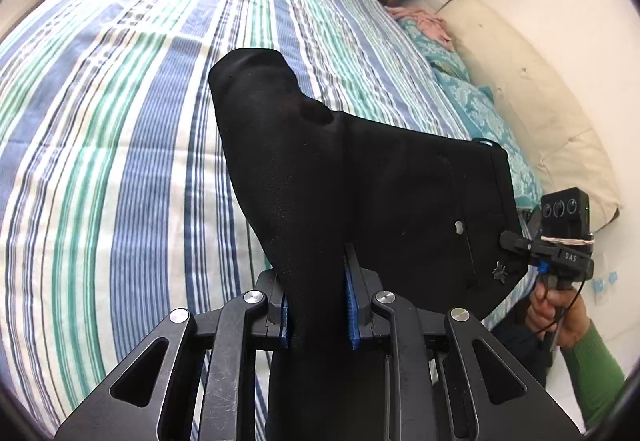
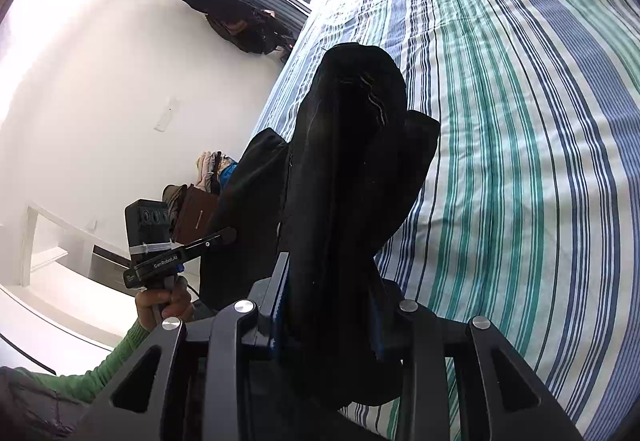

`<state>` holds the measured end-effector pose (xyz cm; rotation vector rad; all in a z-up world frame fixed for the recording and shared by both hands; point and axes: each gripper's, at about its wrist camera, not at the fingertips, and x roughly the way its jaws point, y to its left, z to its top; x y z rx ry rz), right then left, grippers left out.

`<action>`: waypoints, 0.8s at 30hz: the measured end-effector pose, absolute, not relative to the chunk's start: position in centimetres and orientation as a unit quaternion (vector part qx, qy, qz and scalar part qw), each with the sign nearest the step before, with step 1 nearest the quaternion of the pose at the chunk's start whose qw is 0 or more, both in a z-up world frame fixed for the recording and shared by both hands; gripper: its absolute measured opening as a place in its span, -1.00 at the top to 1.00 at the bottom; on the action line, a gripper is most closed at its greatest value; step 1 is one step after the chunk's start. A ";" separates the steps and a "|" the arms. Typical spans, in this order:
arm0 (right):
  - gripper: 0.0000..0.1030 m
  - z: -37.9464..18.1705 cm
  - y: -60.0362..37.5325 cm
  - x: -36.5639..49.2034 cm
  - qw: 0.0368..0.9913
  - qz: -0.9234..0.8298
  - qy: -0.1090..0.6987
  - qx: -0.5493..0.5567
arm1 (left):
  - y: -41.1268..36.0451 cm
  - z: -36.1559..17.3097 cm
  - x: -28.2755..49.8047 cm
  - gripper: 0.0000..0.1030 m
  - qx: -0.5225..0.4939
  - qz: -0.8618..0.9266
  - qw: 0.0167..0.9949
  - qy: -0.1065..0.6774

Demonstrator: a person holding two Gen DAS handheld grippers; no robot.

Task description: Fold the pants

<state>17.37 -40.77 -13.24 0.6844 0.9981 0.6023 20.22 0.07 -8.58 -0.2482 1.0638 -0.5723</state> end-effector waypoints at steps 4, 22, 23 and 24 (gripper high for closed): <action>0.21 -15.9 -40.2 21.4 0.791 0.216 0.492 0.292 | -1.5 -12.3 21.7 0.34 -0.016 -0.190 0.840 0.508; -1.00 -8.4 -36.0 4.0 0.889 -0.077 0.446 0.065 | -1.9 -5.0 5.3 -0.97 0.130 -0.030 0.924 0.358; -1.00 -8.1 -35.4 3.6 0.894 -0.077 0.436 0.067 | -2.2 -4.7 4.9 -0.97 0.134 -0.034 0.921 0.364; -1.00 -7.6 -34.9 3.1 0.898 -0.076 0.429 0.066 | -2.5 -4.4 4.4 -0.97 0.134 -0.040 0.920 0.367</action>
